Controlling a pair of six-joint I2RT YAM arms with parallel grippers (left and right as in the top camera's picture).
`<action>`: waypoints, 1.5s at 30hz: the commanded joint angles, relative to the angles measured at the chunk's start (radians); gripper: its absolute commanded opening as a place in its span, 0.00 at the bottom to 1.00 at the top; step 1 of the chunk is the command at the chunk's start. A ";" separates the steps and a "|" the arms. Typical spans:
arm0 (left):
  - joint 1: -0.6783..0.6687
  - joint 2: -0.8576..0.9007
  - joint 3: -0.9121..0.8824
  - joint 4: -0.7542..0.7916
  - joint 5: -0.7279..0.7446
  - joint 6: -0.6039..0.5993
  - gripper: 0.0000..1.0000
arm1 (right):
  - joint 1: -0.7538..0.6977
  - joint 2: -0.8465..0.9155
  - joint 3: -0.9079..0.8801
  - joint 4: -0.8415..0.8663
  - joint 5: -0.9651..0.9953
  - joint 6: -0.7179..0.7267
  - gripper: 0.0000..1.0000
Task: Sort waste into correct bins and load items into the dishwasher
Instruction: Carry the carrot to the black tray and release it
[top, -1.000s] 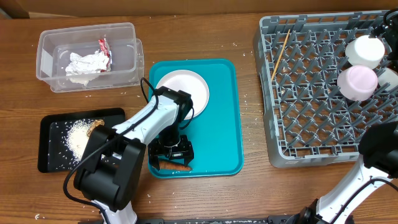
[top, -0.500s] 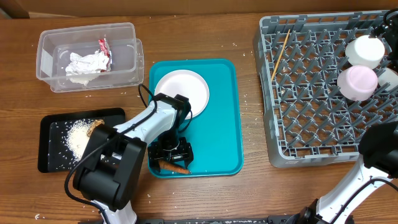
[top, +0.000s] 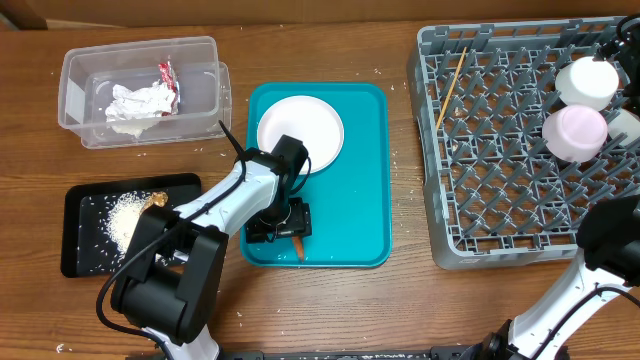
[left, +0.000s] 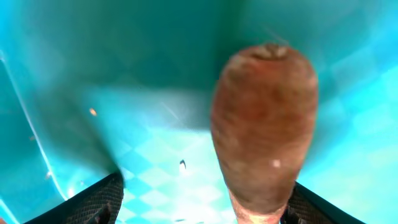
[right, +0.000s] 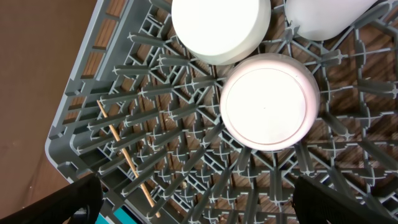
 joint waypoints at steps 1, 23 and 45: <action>0.004 0.029 -0.016 0.057 -0.017 0.056 0.77 | -0.003 -0.015 0.011 0.004 -0.006 0.000 1.00; 0.008 0.026 0.097 0.000 -0.016 0.083 0.13 | -0.003 -0.015 0.011 0.004 -0.006 0.000 1.00; 0.526 0.026 0.580 -0.552 -0.269 -0.108 0.17 | -0.003 -0.015 0.011 0.004 -0.006 0.000 1.00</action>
